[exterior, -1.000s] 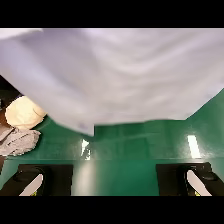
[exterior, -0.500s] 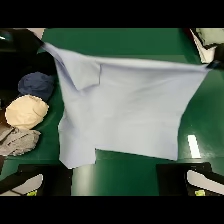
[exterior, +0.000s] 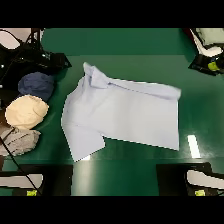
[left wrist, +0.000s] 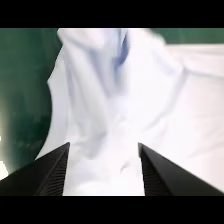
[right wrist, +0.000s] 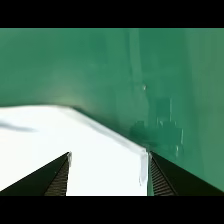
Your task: Fold the shirts.
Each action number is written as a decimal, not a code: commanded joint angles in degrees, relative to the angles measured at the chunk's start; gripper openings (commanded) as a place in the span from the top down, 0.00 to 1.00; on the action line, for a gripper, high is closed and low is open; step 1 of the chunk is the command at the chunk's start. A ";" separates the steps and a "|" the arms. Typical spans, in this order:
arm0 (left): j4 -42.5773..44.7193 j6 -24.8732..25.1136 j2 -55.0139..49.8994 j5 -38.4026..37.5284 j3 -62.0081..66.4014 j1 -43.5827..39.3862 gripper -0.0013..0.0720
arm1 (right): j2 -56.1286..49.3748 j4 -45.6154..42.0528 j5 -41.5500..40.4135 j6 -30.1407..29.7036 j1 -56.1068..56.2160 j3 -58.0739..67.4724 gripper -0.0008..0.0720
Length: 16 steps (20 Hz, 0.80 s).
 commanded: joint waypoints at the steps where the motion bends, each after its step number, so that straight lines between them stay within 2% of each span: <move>1: 3.13 -0.24 -0.96 -8.48 -0.87 2.60 0.28 | -0.22 0.17 4.22 -0.26 -0.42 4.63 0.23; 3: 2.89 -0.02 -0.92 -13.97 -5.01 5.35 0.28 | -0.20 0.13 9.44 -2.67 0.61 6.62 0.23; 5: 2.64 0.63 0.66 -15.15 -13.11 7.65 0.28 | 1.14 0.15 11.56 -3.69 2.14 5.62 0.23; 11: 1.55 4.81 10.51 -4.48 -39.26 9.73 0.28 | 9.70 0.15 6.29 -3.67 6.12 -5.75 0.23; 12: 1.22 4.90 10.40 -4.15 -41.27 9.73 0.28 | 10.88 0.17 5.33 -3.67 6.29 -7.32 0.29; 13: 1.31 4.85 10.40 -3.67 -42.93 9.73 0.28 | 12.07 0.22 4.61 -3.67 6.29 -8.76 0.41; 16: -0.92 4.92 10.40 -2.86 -46.01 9.73 0.28 | 14.64 0.17 3.93 -3.65 6.23 -11.65 0.42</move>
